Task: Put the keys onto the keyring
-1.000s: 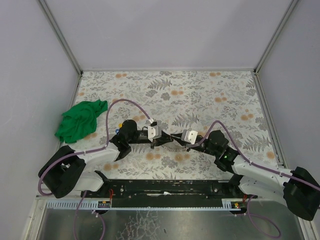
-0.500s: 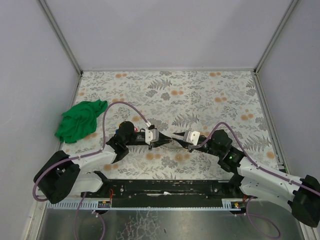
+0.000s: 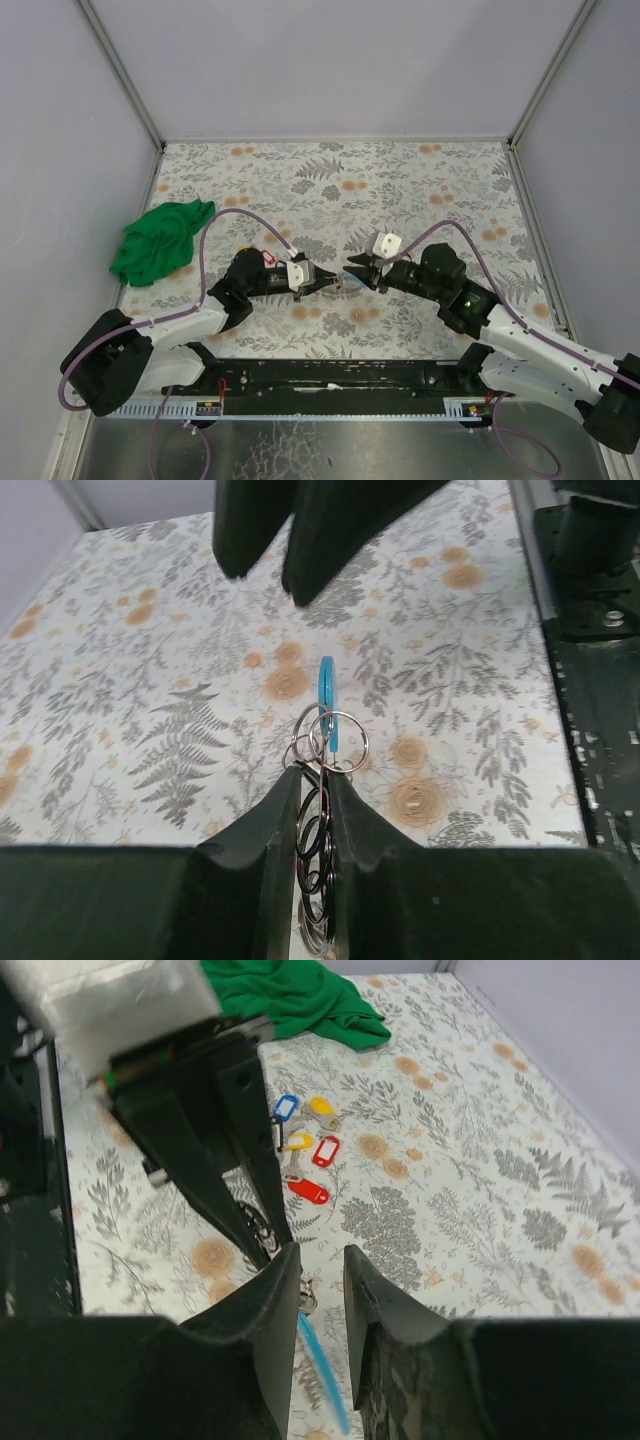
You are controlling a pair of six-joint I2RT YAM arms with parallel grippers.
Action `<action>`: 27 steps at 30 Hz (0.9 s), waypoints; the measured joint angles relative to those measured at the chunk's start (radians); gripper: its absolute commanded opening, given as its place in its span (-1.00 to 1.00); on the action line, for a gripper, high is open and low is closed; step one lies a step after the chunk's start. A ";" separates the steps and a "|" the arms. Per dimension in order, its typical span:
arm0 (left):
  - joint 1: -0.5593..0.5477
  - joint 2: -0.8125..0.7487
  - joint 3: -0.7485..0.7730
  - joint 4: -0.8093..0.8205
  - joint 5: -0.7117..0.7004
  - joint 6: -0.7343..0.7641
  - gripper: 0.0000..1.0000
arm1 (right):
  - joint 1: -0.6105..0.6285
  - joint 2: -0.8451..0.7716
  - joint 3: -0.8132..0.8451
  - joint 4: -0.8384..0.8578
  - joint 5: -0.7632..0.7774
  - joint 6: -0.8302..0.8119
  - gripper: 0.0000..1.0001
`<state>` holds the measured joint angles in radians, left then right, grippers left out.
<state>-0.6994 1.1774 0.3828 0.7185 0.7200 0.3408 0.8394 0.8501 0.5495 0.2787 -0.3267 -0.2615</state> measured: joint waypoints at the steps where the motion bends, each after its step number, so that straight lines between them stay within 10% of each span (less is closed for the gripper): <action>1: -0.001 0.000 -0.011 0.006 -0.027 -0.008 -1.00 | 0.000 0.009 0.027 -0.026 0.020 0.053 -0.39; 15: -0.095 0.017 -0.062 0.138 -0.405 -0.121 -1.00 | -0.003 0.085 0.075 -0.090 0.204 0.620 -0.31; 27: -0.120 0.067 -0.071 0.224 -0.528 -0.196 -1.00 | -0.167 0.202 -0.118 0.201 0.043 0.951 -0.33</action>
<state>-0.8196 1.2446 0.3119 0.9424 0.1925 0.1444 0.6720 1.0519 0.4316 0.4801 -0.2836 0.6899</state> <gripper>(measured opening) 0.129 0.339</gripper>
